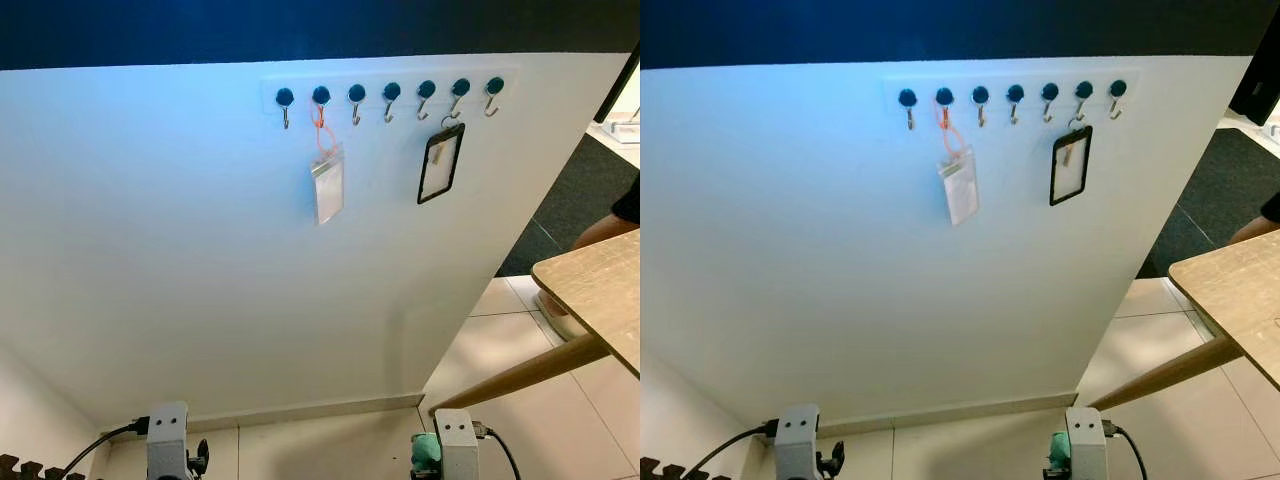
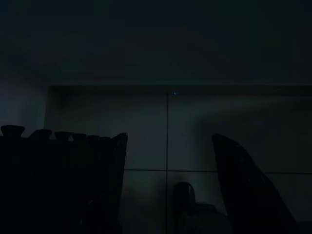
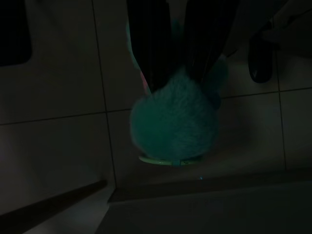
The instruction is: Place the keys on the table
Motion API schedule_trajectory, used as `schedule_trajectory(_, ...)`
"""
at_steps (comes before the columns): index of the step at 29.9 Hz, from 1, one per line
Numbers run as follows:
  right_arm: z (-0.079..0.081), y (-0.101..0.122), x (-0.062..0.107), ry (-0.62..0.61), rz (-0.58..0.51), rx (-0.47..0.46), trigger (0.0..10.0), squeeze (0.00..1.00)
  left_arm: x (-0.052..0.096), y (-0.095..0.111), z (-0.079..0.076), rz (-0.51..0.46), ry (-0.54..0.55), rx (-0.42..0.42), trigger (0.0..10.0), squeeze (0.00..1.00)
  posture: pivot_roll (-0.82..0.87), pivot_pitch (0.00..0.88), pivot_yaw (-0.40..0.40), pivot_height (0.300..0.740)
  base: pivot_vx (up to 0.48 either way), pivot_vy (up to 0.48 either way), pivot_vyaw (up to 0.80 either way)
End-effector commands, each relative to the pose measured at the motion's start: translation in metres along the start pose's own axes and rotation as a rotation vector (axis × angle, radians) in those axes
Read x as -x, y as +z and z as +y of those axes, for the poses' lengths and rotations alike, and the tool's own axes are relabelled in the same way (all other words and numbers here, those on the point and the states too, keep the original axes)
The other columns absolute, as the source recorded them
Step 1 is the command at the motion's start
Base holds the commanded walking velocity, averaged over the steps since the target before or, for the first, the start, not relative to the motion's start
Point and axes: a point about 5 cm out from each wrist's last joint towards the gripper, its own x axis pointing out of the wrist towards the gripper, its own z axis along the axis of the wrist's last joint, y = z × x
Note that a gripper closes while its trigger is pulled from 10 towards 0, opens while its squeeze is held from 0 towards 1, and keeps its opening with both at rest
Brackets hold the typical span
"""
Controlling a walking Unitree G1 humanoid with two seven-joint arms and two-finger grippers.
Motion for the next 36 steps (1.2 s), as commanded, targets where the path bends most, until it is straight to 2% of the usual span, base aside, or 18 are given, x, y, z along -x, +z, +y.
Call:
schedule_trajectory(1,-0.0028,-0.0073,0.0019,-0.008,0.029,0.007,10.0,0.0,0.0017,-0.0043,0.0013,0.011,0.002,-0.01,10.0,0.0,0.0,0.091,0.008,0.74,0.0,0.0,0.0)
schedule_trajectory(36,-0.0015,-0.0035,0.0003,-0.002,0.029,0.023,10.0,0.0,-0.0002,-0.0019,-0.0025,0.008,-0.003,-0.018,10.0,0.0,0.0,0.075,-0.001,0.74,0.0,0.0,0.0)
